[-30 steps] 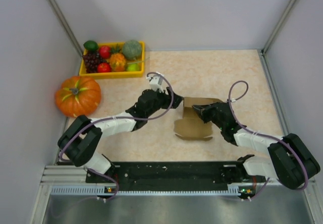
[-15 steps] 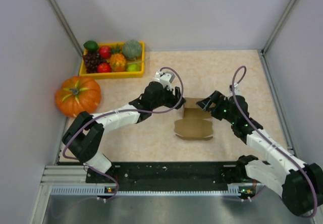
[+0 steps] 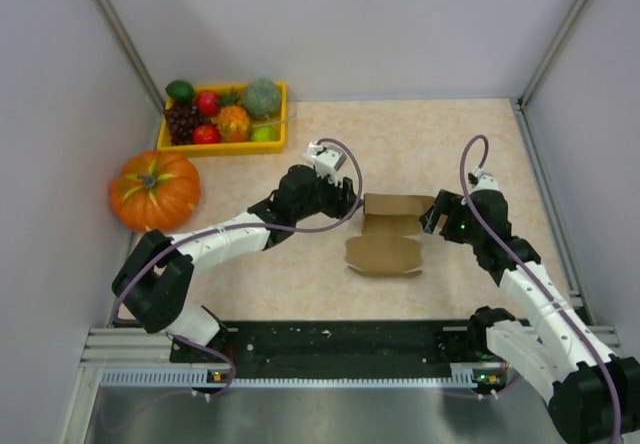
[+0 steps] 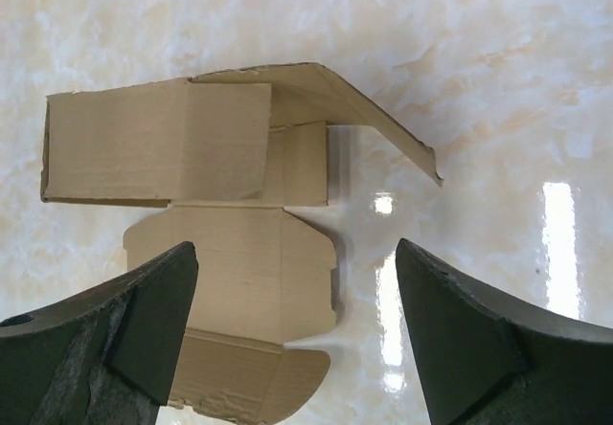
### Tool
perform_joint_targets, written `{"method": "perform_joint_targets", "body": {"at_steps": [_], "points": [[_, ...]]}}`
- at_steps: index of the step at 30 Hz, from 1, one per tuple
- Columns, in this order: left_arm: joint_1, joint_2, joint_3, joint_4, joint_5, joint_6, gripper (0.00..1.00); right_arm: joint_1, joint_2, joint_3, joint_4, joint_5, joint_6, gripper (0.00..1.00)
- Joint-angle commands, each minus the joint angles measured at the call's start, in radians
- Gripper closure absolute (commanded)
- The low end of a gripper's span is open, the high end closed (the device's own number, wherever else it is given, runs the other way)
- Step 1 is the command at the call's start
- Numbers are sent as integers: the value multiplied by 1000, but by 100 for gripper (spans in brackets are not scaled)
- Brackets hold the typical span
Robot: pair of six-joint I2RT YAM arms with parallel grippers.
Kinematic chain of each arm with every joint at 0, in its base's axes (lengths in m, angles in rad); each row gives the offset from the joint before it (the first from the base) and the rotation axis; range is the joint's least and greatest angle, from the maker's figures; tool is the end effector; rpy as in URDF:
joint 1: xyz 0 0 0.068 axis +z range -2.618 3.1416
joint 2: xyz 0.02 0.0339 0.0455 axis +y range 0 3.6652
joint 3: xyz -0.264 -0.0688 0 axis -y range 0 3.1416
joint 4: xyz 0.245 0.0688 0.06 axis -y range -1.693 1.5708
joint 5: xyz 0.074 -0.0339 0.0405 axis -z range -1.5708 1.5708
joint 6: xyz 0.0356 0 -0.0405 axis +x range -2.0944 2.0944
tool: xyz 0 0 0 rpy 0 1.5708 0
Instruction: Fold the paper box
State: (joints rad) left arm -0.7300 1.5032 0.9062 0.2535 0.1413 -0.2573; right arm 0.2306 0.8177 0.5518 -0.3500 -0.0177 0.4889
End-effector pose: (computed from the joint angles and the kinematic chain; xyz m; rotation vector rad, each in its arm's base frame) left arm 0.2510 -0.2314 0.2520 0.5627 1.9124 -0.7886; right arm 0.1761 0.0420 0.2363 0.2757 2.2015 0.4225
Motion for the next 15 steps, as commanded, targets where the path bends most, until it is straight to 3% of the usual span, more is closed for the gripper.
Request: {"method": "perform_joint_targets", "body": {"at_steps": [1,4,7,10,11,12,15], "points": [[-2,6,-46,147,-11,-149,37,-8,46,62,111,-111,-94,17],[3,63,-6,129,39,-229,33,-7,127,144,88,-209,-84,19],[35,83,20,90,95,-328,35,-5,184,224,-3,-200,-55,22],[-58,-10,-76,142,-116,-225,34,-5,173,235,-15,-220,-18,22],[-103,-26,-95,183,-296,-162,30,-5,166,237,-15,-225,-7,22],[-180,-29,-108,213,-381,-61,29,-4,149,238,-17,-223,0,22],[-241,27,-153,300,-498,3,29,-7,136,253,-26,-197,26,21]]}}
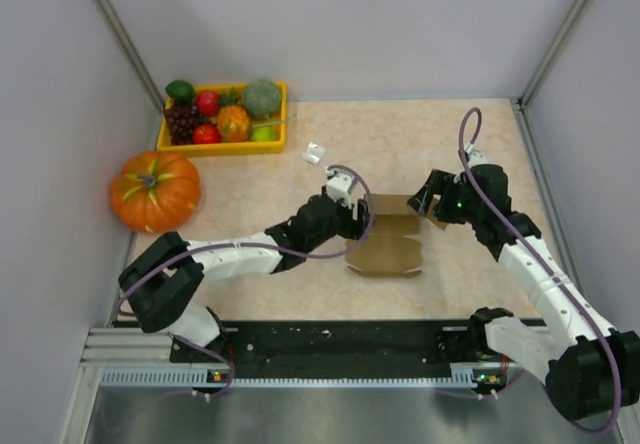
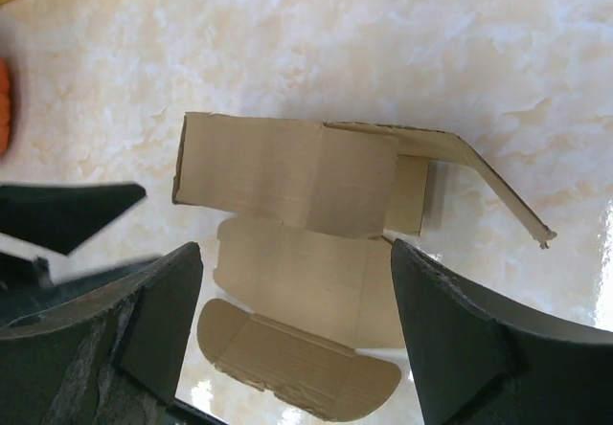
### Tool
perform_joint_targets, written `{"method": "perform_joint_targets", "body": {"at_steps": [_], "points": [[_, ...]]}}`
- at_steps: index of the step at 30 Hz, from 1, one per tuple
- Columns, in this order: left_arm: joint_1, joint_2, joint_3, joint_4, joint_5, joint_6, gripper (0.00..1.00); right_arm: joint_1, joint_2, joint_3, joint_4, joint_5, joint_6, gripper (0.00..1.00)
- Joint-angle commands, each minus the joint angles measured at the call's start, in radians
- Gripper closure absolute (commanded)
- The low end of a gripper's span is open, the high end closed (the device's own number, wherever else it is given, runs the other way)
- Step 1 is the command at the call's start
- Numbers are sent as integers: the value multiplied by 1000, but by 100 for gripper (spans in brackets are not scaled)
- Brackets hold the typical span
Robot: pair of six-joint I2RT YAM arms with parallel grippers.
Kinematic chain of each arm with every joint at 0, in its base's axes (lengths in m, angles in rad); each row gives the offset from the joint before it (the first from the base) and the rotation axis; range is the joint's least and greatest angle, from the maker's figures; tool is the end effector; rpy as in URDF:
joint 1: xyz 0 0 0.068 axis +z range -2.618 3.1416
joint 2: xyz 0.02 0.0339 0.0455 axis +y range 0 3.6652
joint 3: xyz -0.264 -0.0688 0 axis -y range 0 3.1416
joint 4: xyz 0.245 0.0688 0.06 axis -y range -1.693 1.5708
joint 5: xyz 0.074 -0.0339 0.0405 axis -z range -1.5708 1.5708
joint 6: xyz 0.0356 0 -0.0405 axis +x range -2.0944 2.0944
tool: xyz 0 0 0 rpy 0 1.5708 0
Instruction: Fold the paper box
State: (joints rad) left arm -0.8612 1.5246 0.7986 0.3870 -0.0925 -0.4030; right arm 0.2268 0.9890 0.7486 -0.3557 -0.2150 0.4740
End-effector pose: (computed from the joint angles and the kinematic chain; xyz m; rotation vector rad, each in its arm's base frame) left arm 0.2202 -0.2513 0.2230 0.3870 1.9454 -0.7549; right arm 0.2099 0.0562 0.2729 0.1475 2.2162 0.6282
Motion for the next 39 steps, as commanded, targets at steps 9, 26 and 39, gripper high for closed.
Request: {"method": "perform_joint_targets", "body": {"at_steps": [9,26,39], "points": [[-243,210,-99,486,-590,262,38,-1,45,115,-31,-20,95,27],[-248,394,-64,814,-602,441,63,14,252,184,-51,-84,143,41],[-251,448,-36,895,-633,497,99,45,327,166,-11,-69,185,48]]}}
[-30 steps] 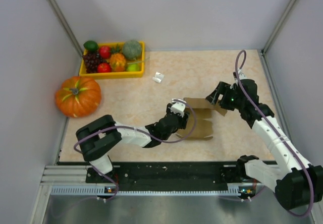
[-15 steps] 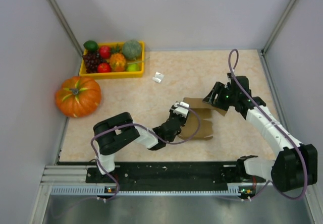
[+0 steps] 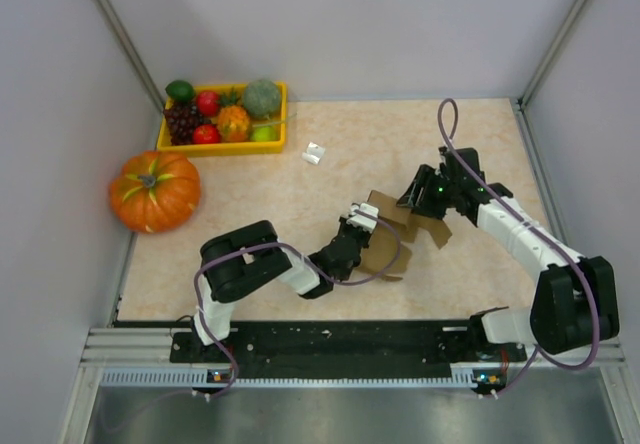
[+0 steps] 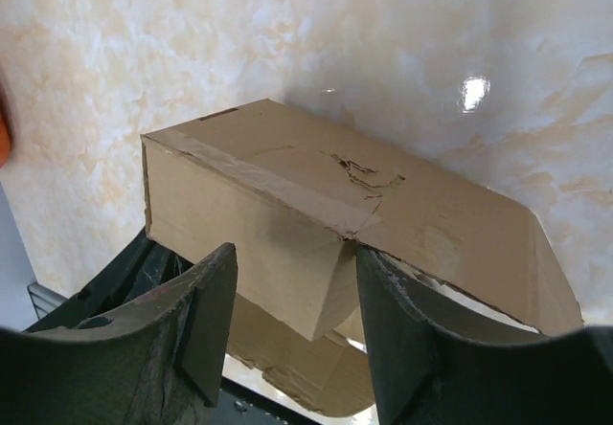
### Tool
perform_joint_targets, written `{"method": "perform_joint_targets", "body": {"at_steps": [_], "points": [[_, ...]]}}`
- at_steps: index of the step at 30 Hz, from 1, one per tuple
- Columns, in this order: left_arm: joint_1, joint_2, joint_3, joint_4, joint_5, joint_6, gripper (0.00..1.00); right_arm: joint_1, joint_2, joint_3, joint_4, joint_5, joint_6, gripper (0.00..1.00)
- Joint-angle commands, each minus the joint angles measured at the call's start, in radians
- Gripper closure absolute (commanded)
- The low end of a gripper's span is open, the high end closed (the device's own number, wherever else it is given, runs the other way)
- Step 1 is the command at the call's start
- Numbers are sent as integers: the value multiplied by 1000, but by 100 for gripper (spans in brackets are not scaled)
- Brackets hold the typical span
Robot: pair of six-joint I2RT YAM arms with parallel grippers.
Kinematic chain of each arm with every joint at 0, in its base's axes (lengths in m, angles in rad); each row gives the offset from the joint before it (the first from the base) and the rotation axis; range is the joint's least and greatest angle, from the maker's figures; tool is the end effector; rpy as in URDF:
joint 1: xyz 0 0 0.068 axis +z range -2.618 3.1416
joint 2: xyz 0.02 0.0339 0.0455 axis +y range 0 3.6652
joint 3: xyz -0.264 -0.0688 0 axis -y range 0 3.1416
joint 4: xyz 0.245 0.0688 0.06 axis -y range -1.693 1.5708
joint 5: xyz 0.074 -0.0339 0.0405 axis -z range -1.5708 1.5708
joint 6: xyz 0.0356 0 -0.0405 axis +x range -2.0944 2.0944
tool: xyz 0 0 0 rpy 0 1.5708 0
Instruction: Fold the paper box
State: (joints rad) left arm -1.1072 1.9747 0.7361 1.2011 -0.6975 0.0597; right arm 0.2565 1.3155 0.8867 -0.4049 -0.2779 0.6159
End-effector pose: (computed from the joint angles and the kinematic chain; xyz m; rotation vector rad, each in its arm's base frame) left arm 0.1821 -0.3132 0.1404 0.3918 1.5567 -0.2528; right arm 0.2624 0.0789 0.2415 0.3129 2.4752 0.7223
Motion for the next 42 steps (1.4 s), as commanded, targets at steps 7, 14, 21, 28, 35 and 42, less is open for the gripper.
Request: {"method": "perform_joint_targets", "body": {"at_steps": [7,14,21,28,35,42], "points": [[-13,0,43,52,-108,20,100,15,-55,-83,185,-96,189,46],[-23,-28,40,9,-155,-38,100,15,-108,-232,490,-127,438,54],[-31,-62,23,-31,-186,-98,100,12,-59,-348,854,-161,554,100],[-29,-135,-9,-116,-253,-230,100,7,-6,-295,837,-262,457,100],[-31,-197,-12,-239,-324,-290,100,29,-215,-233,299,-90,27,28],[-29,-280,3,-486,-346,-437,100,72,-544,-537,466,-31,-76,28]]}}
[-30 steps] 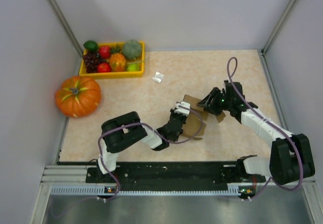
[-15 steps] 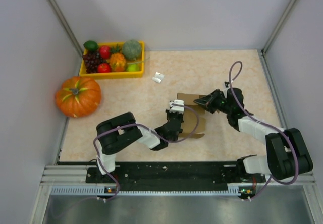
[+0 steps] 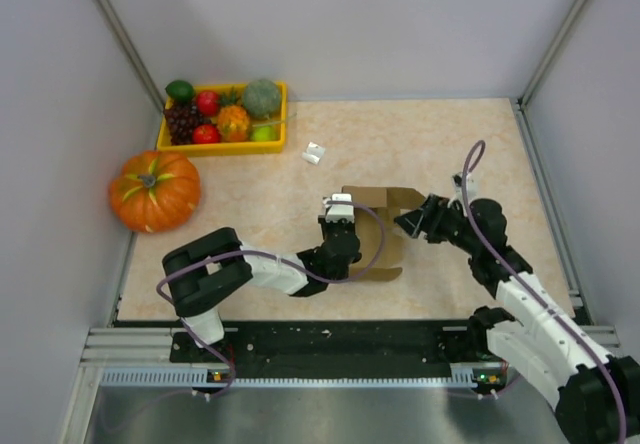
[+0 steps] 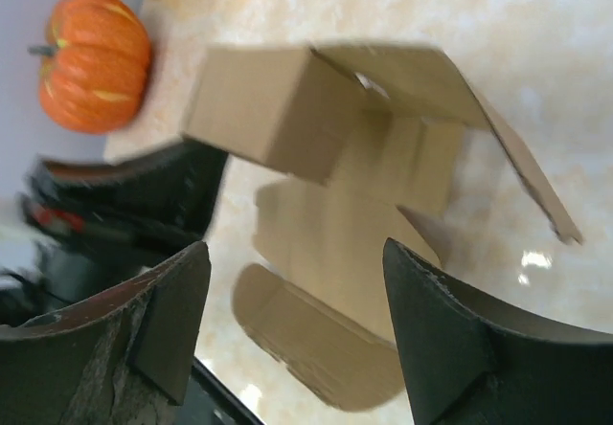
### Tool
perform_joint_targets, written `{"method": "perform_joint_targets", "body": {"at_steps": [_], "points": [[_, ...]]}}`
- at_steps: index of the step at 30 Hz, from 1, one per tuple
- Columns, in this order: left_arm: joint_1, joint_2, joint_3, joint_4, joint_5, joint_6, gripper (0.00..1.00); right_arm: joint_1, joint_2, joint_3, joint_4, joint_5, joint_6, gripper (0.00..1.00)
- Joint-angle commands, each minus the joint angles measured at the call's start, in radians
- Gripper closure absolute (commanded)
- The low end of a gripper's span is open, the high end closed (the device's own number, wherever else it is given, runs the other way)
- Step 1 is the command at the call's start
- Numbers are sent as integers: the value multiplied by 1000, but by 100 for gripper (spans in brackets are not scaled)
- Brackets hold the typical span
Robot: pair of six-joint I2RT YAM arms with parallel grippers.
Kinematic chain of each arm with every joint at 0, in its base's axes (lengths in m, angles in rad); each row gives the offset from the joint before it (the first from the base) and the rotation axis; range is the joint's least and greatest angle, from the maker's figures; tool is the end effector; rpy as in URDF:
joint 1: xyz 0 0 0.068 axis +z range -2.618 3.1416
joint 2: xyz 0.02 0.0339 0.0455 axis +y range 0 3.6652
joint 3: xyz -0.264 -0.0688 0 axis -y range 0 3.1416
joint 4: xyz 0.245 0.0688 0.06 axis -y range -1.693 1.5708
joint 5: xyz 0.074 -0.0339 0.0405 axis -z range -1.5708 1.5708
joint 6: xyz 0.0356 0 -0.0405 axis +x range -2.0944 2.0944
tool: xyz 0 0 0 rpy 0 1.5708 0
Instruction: Fold the paper box
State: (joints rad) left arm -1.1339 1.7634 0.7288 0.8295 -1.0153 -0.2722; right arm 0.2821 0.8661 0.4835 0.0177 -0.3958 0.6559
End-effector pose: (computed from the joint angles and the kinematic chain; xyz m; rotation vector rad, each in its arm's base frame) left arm 0.1705 -0.2935 0.1738 0.0100 1.6807 -0.1555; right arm 0.1868 0.0684 0.2407 0.1014 2.0383 0.9907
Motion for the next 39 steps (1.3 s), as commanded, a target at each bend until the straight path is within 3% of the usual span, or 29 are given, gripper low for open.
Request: {"method": "perform_joint_targets", "body": {"at_steps": [1,4,5,14,22,27,31,39], "points": [[-1,-68,9,-118,-29,-114,100,57,-95,-143,56,145,-111,32],[-3,-70,14,-133,-28,-130,100,83,-9,-122,94,193,-134,71],[-3,-71,15,-135,-23,-131,100,88,52,-91,99,207,-156,76],[-3,-48,26,-107,-39,-91,100,101,283,-39,235,265,-159,60],[-4,-21,17,-58,-37,-71,100,123,441,-8,370,279,-142,63],[-4,-4,20,-58,-43,-71,100,152,458,4,407,265,-144,80],[-7,5,24,-61,-37,-74,100,221,444,18,403,302,-154,80],[-9,4,24,-72,-25,-84,100,227,562,44,447,265,-82,76]]}}
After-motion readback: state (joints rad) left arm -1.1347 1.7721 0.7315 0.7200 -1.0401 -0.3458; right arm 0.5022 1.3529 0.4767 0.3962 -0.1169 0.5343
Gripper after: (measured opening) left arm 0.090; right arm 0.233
